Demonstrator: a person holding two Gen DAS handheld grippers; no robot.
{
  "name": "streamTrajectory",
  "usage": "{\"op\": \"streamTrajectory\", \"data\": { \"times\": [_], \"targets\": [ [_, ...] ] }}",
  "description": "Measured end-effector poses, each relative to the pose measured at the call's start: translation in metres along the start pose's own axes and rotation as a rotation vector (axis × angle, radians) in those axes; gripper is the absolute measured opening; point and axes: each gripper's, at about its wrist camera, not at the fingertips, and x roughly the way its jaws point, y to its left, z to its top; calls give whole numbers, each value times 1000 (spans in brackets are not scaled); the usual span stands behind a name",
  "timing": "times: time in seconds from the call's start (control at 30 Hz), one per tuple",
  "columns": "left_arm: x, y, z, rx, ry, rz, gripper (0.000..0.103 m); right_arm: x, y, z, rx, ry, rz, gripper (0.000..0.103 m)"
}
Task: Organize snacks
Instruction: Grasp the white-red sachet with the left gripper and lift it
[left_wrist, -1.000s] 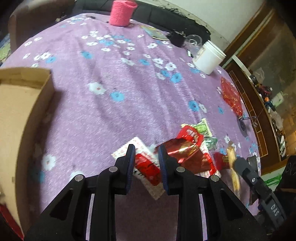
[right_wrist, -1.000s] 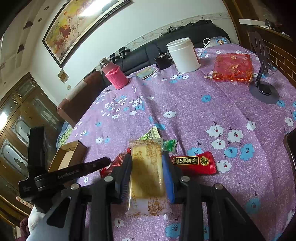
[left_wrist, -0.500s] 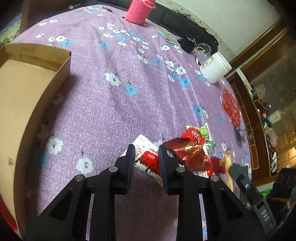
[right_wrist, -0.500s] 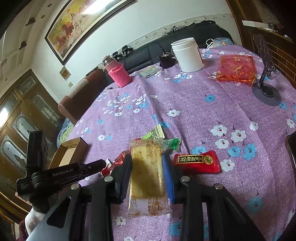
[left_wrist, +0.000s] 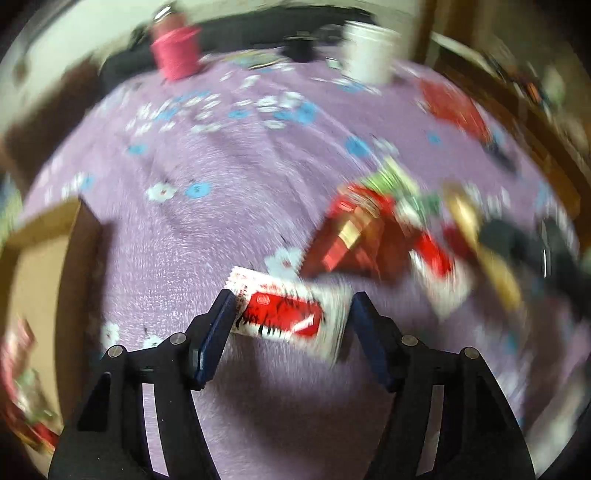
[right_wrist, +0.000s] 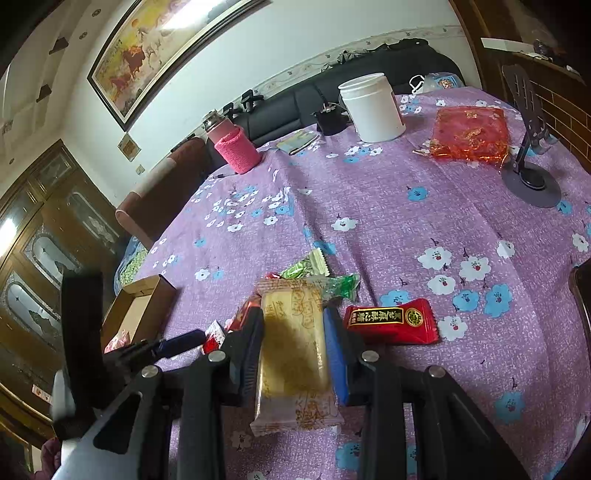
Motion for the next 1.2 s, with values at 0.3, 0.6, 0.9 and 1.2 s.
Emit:
{"op": "streamTrajectory", "data": {
  "times": [0.3,0.6,0.9,1.2],
  "targets": [
    [-32,36,-29,-35,-44,-111,38,3,3,-2,-16,10,5,36],
    [-80,91,-54,-205,-132,-178,35,3,3,-4,-7,1,33,36],
    [-135,165,-81,-339,-255,-185,36,-15,21,-15,28,-15,66,36],
    [-131,142,-89,-295,-190,-351,38,8,100,-33,-87,88,116,36]
  ]
}}
